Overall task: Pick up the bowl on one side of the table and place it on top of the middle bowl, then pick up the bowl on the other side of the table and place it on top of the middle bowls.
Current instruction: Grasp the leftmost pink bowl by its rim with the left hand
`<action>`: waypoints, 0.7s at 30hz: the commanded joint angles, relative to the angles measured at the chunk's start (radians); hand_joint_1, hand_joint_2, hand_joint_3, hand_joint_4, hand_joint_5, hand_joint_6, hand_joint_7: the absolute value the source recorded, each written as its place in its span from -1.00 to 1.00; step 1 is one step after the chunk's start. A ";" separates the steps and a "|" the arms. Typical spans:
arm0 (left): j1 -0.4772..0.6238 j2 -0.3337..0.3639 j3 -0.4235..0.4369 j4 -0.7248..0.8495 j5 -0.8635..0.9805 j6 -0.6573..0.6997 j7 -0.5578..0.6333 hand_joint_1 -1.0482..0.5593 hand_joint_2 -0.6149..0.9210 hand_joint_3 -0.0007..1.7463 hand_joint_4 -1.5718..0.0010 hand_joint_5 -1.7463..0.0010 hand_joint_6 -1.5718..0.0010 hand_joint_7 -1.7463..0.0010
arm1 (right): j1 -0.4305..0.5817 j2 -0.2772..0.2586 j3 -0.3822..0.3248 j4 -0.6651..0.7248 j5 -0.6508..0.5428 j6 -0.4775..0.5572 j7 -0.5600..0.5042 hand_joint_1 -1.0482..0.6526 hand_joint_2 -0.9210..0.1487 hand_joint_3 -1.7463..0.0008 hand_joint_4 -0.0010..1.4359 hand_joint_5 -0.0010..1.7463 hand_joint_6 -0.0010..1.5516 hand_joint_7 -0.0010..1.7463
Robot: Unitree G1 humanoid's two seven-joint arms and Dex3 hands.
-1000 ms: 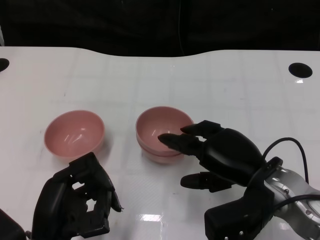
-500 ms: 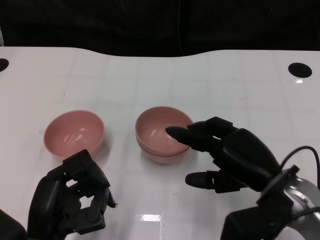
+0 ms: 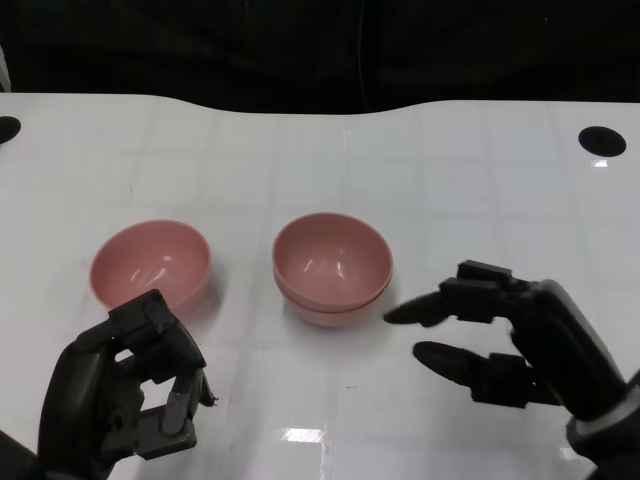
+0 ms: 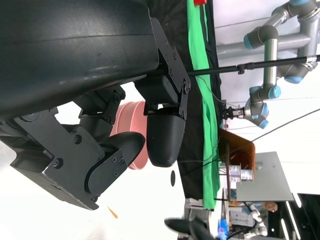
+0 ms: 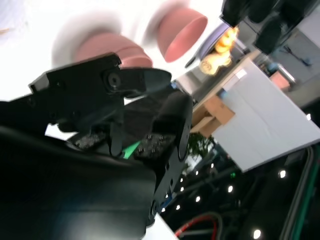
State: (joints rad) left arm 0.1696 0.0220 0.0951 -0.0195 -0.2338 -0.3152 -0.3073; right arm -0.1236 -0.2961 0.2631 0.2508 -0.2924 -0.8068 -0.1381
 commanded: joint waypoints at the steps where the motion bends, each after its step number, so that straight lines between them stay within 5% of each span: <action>1: 0.005 0.010 0.004 -0.025 0.025 -0.016 0.024 0.19 0.38 0.53 -0.01 -0.87 -0.04 -0.69 | 0.041 0.002 -0.027 0.000 0.107 -0.038 0.059 0.04 -0.22 -0.09 0.03 0.49 0.10 -0.05; 8: -0.003 0.036 0.006 -0.045 0.135 -0.089 0.060 0.15 0.45 0.41 0.03 -0.84 0.03 -0.62 | 0.077 0.016 -0.059 0.018 0.225 -0.034 0.180 0.14 -0.29 -0.12 0.13 0.73 0.19 -0.01; 10: 0.000 0.056 0.004 -0.090 0.196 -0.054 0.086 0.15 0.54 0.25 0.04 -0.64 0.01 -0.35 | 0.079 0.022 -0.064 0.030 0.250 -0.032 0.210 0.17 -0.13 -0.37 0.18 0.80 0.20 0.11; 13: 0.010 0.109 0.003 -0.190 0.311 0.034 0.106 0.16 0.64 -0.01 0.11 -0.18 0.05 0.31 | 0.085 0.039 -0.064 0.031 0.299 -0.004 0.260 0.12 0.03 -0.57 0.20 0.90 0.16 0.39; 15: 0.012 0.149 0.004 -0.251 0.396 0.088 0.111 0.09 0.82 -0.42 0.21 0.03 0.08 0.71 | 0.088 0.051 -0.068 0.034 0.319 0.008 0.286 0.10 0.11 -0.66 0.20 0.95 0.12 0.51; 17: 0.011 0.185 0.000 -0.319 0.503 0.155 0.117 0.02 0.95 -0.74 0.29 0.18 0.12 0.90 | 0.094 0.063 -0.074 0.033 0.336 0.033 0.310 0.09 0.15 -0.71 0.20 0.99 0.10 0.59; 21: -0.010 0.225 -0.030 -0.416 0.721 0.274 0.132 -0.12 1.00 -0.93 0.35 0.33 0.19 0.99 | 0.109 0.085 -0.089 0.018 0.371 0.098 0.351 0.09 0.19 -0.77 0.21 1.00 0.07 0.66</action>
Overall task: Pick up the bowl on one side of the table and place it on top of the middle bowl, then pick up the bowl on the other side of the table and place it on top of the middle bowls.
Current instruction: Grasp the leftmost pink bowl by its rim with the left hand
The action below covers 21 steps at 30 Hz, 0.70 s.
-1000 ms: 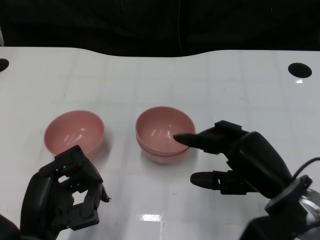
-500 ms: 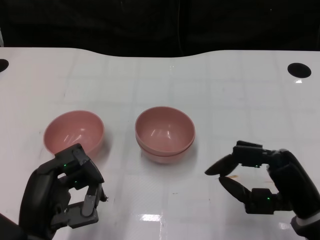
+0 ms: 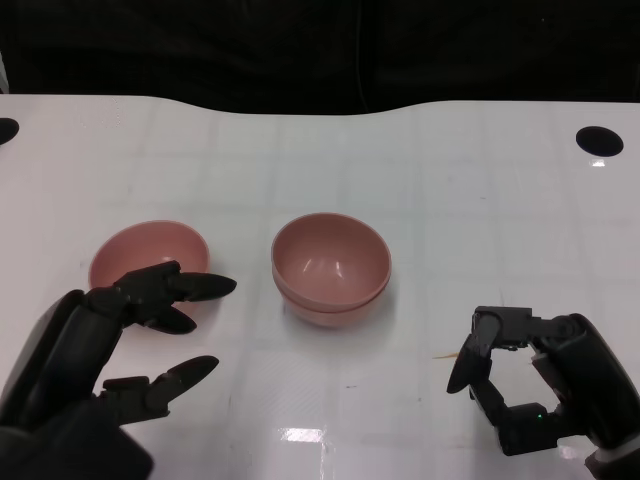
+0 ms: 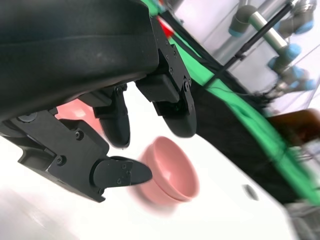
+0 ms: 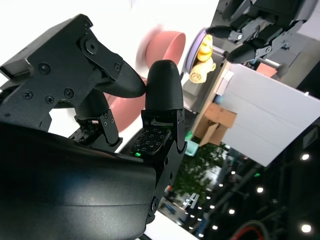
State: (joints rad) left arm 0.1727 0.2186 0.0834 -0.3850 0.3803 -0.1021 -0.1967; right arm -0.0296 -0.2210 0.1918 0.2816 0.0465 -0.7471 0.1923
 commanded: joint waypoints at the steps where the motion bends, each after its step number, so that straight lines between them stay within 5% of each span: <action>1: -0.017 0.032 -0.027 -0.063 0.144 0.079 0.024 -0.16 1.00 -0.94 0.36 0.35 0.22 0.99 | 0.017 0.015 -0.022 -0.015 0.035 0.048 0.027 0.10 0.18 -0.78 0.21 1.00 0.07 0.66; 6: -0.040 0.049 -0.065 -0.089 0.272 0.148 0.021 -0.21 0.99 -0.96 0.37 0.42 0.27 1.00 | 0.024 0.033 -0.040 -0.025 0.038 0.074 0.050 0.11 0.17 -0.78 0.20 1.00 0.05 0.67; 9: -0.078 0.083 -0.113 -0.100 0.451 0.210 0.005 -0.27 0.95 -0.99 0.31 0.68 0.36 1.00 | 0.031 0.048 -0.048 -0.034 0.039 0.094 0.059 0.12 0.13 -0.76 0.18 1.00 0.05 0.66; 13: -0.087 0.088 -0.132 -0.104 0.492 0.239 0.002 -0.28 0.94 -1.00 0.27 0.76 0.37 1.00 | 0.033 0.058 -0.059 -0.041 0.033 0.103 0.070 0.12 0.12 -0.75 0.18 1.00 0.05 0.65; 21: -0.180 0.082 -0.254 0.038 0.776 0.369 0.006 -0.38 0.90 -1.00 0.40 0.88 0.52 1.00 | 0.037 0.077 -0.070 -0.070 0.021 0.139 0.070 0.13 0.15 -0.74 0.21 1.00 0.06 0.64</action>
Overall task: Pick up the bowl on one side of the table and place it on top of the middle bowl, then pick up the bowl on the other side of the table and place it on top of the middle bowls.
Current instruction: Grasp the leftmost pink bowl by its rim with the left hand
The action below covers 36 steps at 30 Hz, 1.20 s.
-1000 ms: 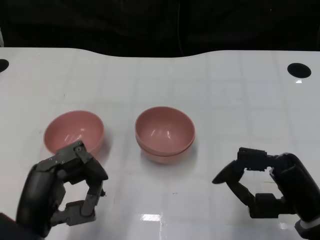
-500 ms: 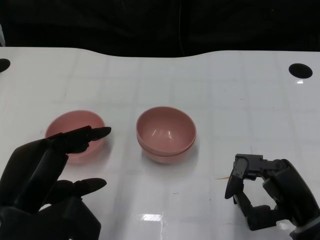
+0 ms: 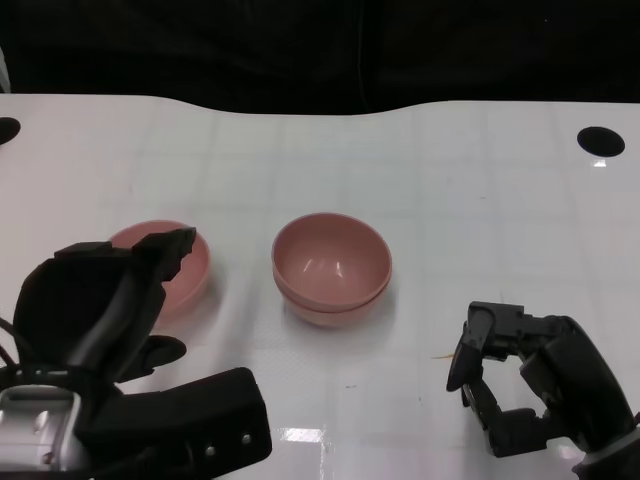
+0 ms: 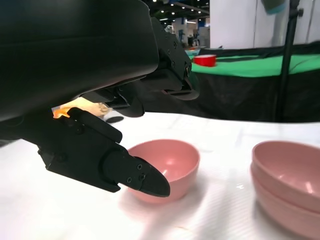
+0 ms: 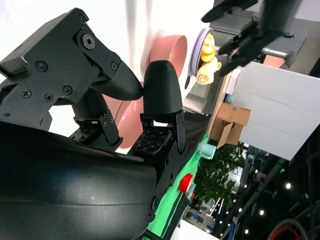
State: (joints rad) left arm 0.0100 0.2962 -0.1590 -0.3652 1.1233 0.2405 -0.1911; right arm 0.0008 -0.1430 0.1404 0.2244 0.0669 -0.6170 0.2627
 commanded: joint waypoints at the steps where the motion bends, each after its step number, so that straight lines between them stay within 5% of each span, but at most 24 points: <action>1: -0.021 0.003 -0.016 0.022 0.042 0.036 -0.003 -0.39 0.90 -1.00 0.41 0.89 0.53 1.00 | 0.007 0.000 -0.020 -0.013 0.003 0.010 0.002 0.13 0.15 -0.74 0.21 1.00 0.06 0.64; 11: -0.103 0.006 -0.068 0.152 0.103 0.130 -0.068 -0.44 0.95 -0.99 0.42 0.93 0.60 1.00 | 0.006 0.015 -0.032 -0.008 0.003 0.008 0.017 0.16 0.16 -0.75 0.22 1.00 0.07 0.63; 23: -0.215 0.011 -0.127 0.378 0.066 0.144 0.013 -0.43 0.95 -1.00 0.32 0.94 0.52 0.98 | 0.010 0.026 -0.035 -0.023 -0.020 0.016 0.012 0.15 0.17 -0.78 0.22 1.00 0.08 0.62; 27: -0.328 0.001 -0.168 0.677 0.019 0.087 0.134 -0.36 0.99 -0.99 0.22 0.93 0.41 0.96 | 0.013 0.028 -0.033 -0.020 -0.035 0.004 0.007 0.17 0.21 -0.79 0.22 1.00 0.08 0.60; 36: -0.401 0.001 -0.223 0.874 -0.081 0.031 0.273 -0.18 0.99 -0.98 0.01 0.89 0.22 0.94 | 0.014 0.035 -0.035 -0.023 -0.050 0.006 0.002 0.15 0.21 -0.78 0.23 0.99 0.10 0.58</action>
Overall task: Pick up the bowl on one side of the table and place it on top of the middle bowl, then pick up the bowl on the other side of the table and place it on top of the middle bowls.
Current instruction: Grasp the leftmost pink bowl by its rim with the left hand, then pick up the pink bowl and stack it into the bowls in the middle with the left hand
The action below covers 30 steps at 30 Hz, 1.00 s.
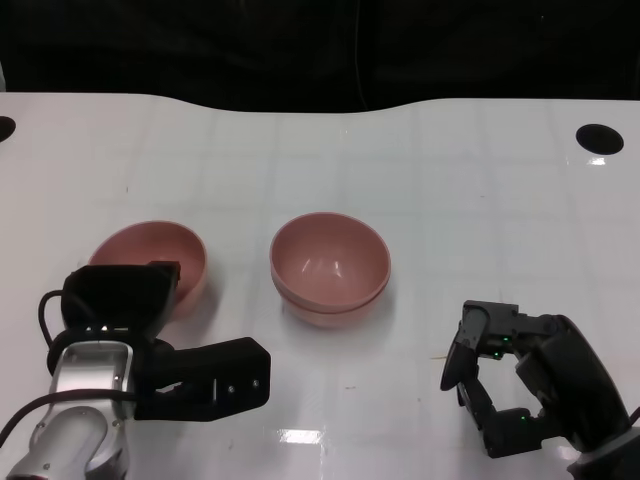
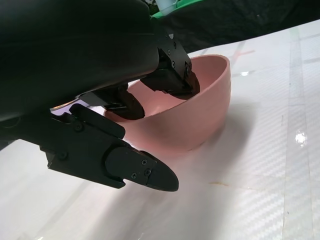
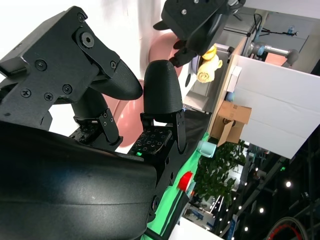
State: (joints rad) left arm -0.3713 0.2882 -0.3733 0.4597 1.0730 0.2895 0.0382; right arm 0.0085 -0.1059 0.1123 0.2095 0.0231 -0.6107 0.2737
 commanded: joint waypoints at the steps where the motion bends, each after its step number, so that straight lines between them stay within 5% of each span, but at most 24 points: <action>1: -0.024 0.010 -0.013 0.062 -0.041 -0.024 0.056 -0.17 0.99 -0.99 -0.02 0.89 0.20 0.94 | 0.007 -0.002 -0.007 -0.008 -0.007 0.000 -0.010 0.15 0.21 -0.78 0.23 0.99 0.10 0.58; 6: -0.044 0.021 -0.041 0.114 -0.076 -0.054 0.093 -0.15 0.99 -0.99 -0.05 0.90 0.16 0.96 | 0.006 -0.001 -0.008 -0.008 -0.007 -0.001 -0.010 0.15 0.20 -0.77 0.23 0.99 0.10 0.58; 8: -0.065 0.030 -0.064 0.177 -0.086 -0.093 0.109 -0.16 1.00 -0.84 -0.07 -0.22 -0.21 0.91 | 0.005 0.001 -0.008 -0.006 -0.003 -0.002 -0.009 0.16 0.20 -0.77 0.23 0.99 0.10 0.57; 10: -0.081 0.035 -0.078 0.222 -0.093 -0.117 0.125 -0.14 1.00 -0.74 -0.01 -0.73 -0.33 0.91 | 0.003 0.002 -0.009 -0.001 -0.006 -0.008 -0.011 0.17 0.20 -0.77 0.23 0.98 0.10 0.57; 12: -0.097 0.039 -0.091 0.258 -0.100 -0.129 0.136 -0.13 1.00 -0.69 0.00 -0.91 -0.41 0.89 | 0.001 0.003 -0.009 0.000 -0.004 -0.010 -0.009 0.17 0.20 -0.77 0.23 0.97 0.10 0.57; 16: -0.107 0.048 -0.095 0.293 -0.131 -0.161 0.192 -0.11 1.00 -0.66 -0.03 -1.00 -0.50 0.77 | 0.004 0.005 -0.010 -0.008 0.000 0.004 -0.009 0.16 0.20 -0.78 0.23 0.97 0.11 0.57; 17: -0.105 0.050 -0.092 0.292 -0.139 -0.172 0.211 -0.11 1.00 -0.67 -0.03 -1.00 -0.42 0.60 | 0.005 0.005 -0.010 -0.011 0.000 0.007 -0.009 0.16 0.20 -0.77 0.23 0.97 0.11 0.56; 19: -0.096 0.060 -0.083 0.262 -0.152 -0.181 0.244 -0.12 1.00 -0.65 -0.06 -1.00 -0.03 -0.23 | 0.005 0.005 -0.010 -0.009 -0.001 0.002 -0.008 0.16 0.20 -0.77 0.24 0.97 0.11 0.56; 21: -0.084 0.072 -0.073 0.204 -0.161 -0.176 0.264 -0.11 1.00 -0.74 -0.06 -1.00 0.12 -0.54 | 0.004 0.005 -0.010 -0.006 -0.004 -0.003 -0.009 0.16 0.19 -0.78 0.24 0.97 0.11 0.56; 30: -0.051 0.124 -0.041 -0.039 -0.157 -0.139 0.218 -0.10 1.00 -0.92 0.00 -1.00 -0.17 0.29 | 0.001 0.006 -0.012 0.000 -0.003 -0.004 -0.009 0.15 0.21 -0.78 0.24 0.97 0.11 0.56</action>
State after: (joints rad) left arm -0.4312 0.3871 -0.4241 0.4552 0.9186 0.1446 0.2737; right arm 0.0082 -0.0969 0.1113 0.2094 0.0107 -0.6107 0.2679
